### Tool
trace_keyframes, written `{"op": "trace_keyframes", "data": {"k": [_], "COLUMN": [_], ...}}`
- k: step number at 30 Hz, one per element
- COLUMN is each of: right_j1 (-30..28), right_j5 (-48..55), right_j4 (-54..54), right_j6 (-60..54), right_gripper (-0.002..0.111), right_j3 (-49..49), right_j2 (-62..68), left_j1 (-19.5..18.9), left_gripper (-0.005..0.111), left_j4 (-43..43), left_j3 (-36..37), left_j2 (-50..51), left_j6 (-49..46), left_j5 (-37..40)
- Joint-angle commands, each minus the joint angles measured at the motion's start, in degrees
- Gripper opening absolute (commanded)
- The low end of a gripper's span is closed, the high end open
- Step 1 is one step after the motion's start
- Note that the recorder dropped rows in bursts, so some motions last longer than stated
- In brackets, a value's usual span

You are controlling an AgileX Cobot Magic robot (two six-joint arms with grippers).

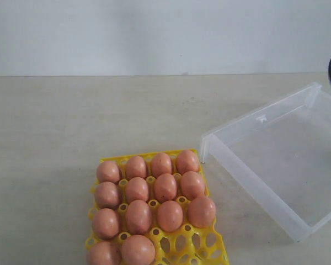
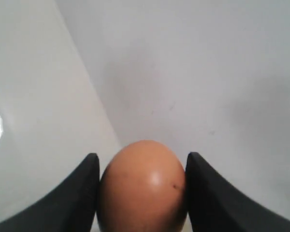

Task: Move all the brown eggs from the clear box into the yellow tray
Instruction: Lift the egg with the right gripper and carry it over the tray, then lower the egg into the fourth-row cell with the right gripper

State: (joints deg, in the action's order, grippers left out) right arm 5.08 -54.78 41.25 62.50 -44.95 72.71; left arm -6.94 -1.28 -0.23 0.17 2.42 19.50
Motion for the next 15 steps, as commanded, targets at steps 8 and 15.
{"op": "trace_keyframes", "data": {"k": [8, 15], "right_j1": [0.09, 0.09], "right_j5": [-15.18, -15.18], "right_j4": [25.14, 39.91], "right_j6": [1.87, 0.70], "right_gripper": [0.000, 0.000], "right_j3": [15.67, 15.67], "right_j2": [19.79, 25.86], "left_j1": [0.19, 0.19], "left_gripper": [0.004, 0.004], "left_j4": [0.00, 0.00], "left_j3": [0.23, 0.23], "left_j2": [-0.17, -0.17], "left_j6": [-0.24, -0.24], "left_j5": [-0.18, -0.18]}}
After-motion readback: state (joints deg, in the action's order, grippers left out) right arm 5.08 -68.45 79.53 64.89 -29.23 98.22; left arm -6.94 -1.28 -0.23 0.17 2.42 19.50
